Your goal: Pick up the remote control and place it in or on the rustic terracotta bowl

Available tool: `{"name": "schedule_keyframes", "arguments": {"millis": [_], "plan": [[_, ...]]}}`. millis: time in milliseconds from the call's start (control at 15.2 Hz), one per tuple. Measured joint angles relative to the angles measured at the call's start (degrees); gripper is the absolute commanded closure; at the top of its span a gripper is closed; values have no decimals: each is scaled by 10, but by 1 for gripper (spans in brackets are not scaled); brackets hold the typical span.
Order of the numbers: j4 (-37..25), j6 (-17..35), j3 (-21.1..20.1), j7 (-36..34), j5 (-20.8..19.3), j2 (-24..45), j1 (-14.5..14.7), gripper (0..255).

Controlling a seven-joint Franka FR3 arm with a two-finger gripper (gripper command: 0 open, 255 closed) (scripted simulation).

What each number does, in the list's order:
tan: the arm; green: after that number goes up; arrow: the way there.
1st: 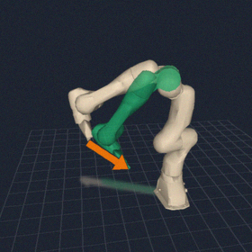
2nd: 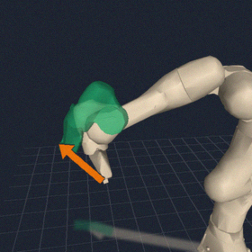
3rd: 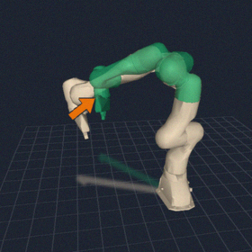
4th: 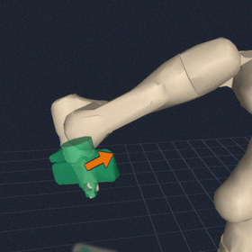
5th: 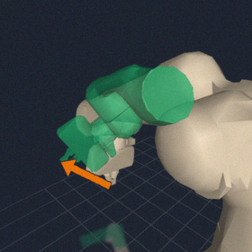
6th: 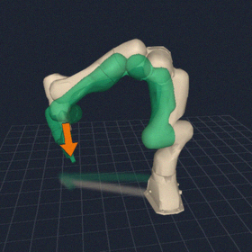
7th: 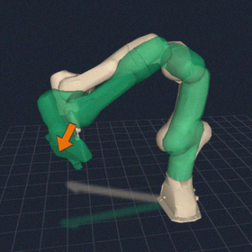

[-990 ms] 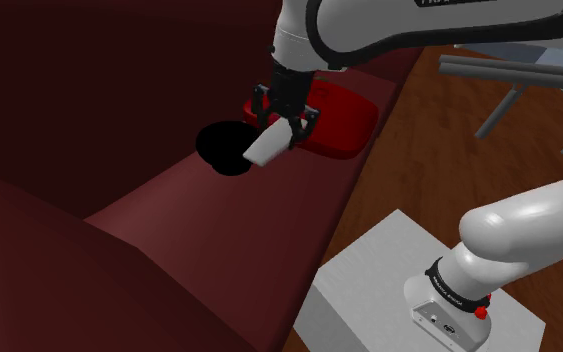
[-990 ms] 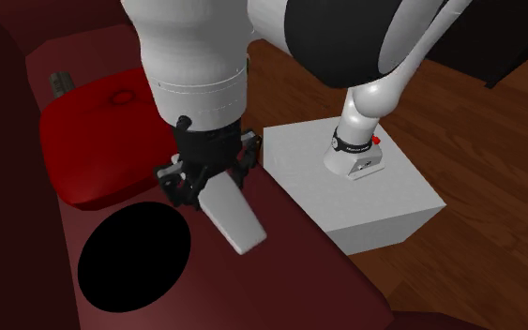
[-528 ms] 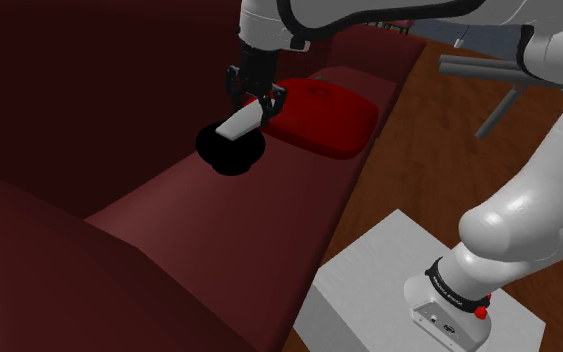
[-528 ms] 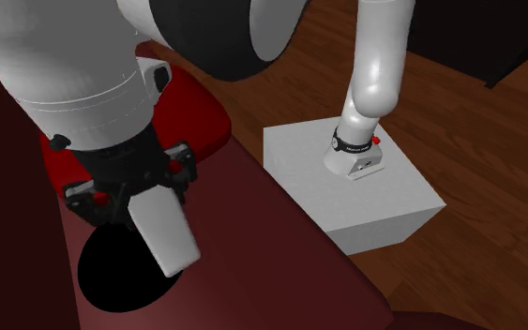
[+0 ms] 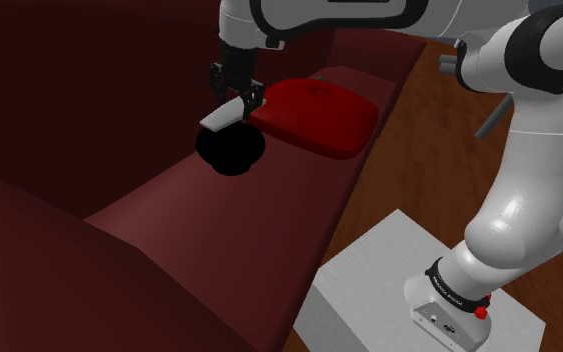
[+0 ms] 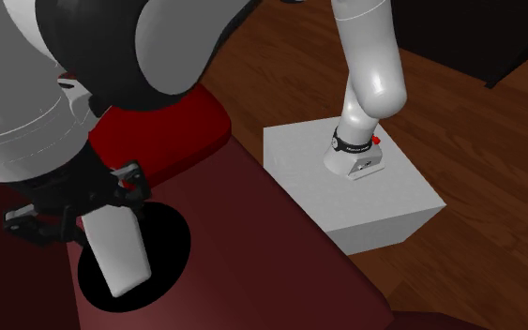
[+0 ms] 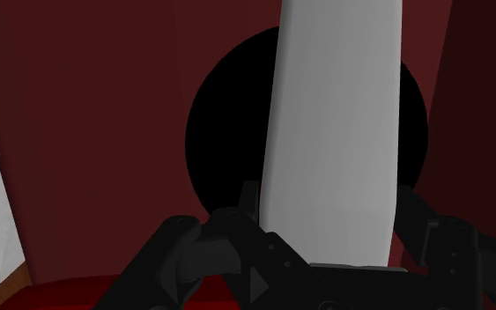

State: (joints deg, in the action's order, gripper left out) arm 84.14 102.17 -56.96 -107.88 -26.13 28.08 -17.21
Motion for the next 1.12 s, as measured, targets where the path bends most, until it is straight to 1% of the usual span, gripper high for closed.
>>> {"name": "schedule_keyframes", "arguments": {"millis": [594,1056,1122], "plan": [[62,64,8,-16,-14,10,-8,255],[67,72,10,-17,-18,14,-9,255],[67,72,11,-17,-18,14,-9,0]]}}
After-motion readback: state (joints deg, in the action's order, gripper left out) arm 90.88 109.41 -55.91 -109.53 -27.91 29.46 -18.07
